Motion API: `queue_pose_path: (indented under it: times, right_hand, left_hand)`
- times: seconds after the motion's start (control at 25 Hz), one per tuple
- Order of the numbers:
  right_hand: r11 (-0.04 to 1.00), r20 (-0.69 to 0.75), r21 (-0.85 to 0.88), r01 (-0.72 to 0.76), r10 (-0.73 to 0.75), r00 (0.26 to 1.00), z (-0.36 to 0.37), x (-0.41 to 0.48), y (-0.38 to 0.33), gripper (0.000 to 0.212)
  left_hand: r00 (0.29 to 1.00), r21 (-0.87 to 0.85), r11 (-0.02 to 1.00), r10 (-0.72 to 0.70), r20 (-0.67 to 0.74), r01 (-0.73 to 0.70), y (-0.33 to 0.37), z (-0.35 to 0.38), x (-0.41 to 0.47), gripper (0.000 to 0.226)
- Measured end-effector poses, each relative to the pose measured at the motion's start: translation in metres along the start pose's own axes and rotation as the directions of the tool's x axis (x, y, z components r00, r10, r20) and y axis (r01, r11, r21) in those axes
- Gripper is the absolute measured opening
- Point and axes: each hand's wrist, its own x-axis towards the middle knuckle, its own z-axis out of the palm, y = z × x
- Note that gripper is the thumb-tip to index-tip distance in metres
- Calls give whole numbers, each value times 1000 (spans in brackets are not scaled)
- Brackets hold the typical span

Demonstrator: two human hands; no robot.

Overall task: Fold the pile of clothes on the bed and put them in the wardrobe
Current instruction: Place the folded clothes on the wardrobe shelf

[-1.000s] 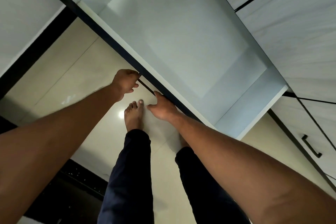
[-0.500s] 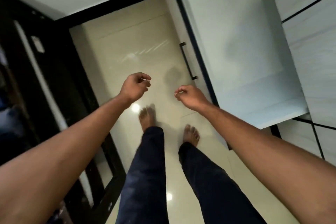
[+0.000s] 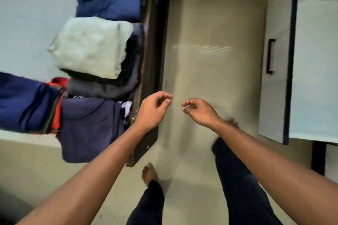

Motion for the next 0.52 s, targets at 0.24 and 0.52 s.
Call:
queue_pose_path:
  times: [0.24,0.52]
  right_hand:
    - [984,-150,-4,178,-177,973,137,-37,-88,12]
    - [984,-197,0,177,-174,965,264,-36,-136,36]
  left_hand:
    - [983,41,994,104,-151,-99,-82,-114,-86,14]
    - [881,34,934,-324,-345,356,-218,-201,-110,44]
